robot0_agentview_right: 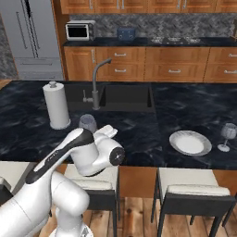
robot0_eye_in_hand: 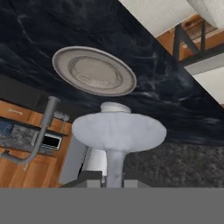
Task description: Retrieve the wine glasses from the counter and place one next to each plate.
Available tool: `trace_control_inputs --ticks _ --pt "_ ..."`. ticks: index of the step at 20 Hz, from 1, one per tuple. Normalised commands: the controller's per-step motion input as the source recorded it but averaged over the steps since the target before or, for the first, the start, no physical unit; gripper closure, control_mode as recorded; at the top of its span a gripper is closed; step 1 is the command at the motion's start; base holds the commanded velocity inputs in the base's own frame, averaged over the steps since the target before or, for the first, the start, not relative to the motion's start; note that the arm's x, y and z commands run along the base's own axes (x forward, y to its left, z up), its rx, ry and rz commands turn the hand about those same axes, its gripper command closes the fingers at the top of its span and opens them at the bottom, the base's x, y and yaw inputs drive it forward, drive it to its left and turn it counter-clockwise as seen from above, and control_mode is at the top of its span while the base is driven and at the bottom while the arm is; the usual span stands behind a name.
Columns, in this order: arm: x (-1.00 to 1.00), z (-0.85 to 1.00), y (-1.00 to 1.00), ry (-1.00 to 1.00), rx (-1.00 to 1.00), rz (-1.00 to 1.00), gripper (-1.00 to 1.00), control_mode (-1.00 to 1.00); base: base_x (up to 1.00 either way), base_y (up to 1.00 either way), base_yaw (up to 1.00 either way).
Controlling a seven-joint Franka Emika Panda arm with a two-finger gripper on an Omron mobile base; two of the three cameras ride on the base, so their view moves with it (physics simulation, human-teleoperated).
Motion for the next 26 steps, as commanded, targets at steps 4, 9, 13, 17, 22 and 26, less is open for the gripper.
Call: trace_control_inputs --ticks 4,9,13,17,22,26 --pt "0.56 -0.37 0.0 0.07 -0.09 0.0 1.0 -1.0 0.0 0.0 0.0" --pt "0.44 -0.26 -0.25 0.05 -0.03 0.01 1.0 -1.0 0.0 0.0 0.0" --pt "0.34 -0.17 -0.28 0.0 0.0 0.02 1.0 -1.0 0.0 0.0 0.0" --pt "0.38 -0.09 -0.29 0.0 0.0 0.01 1.0 -1.0 0.0 0.0 0.0" --pt "0.41 -0.05 -0.12 0.0 0.0 0.04 1.0 -1.0 0.0 0.0 0.0" --pt "0.33 -0.01 -0.11 0.0 0.0 0.13 1.0 -1.0 0.0 0.0 0.0"
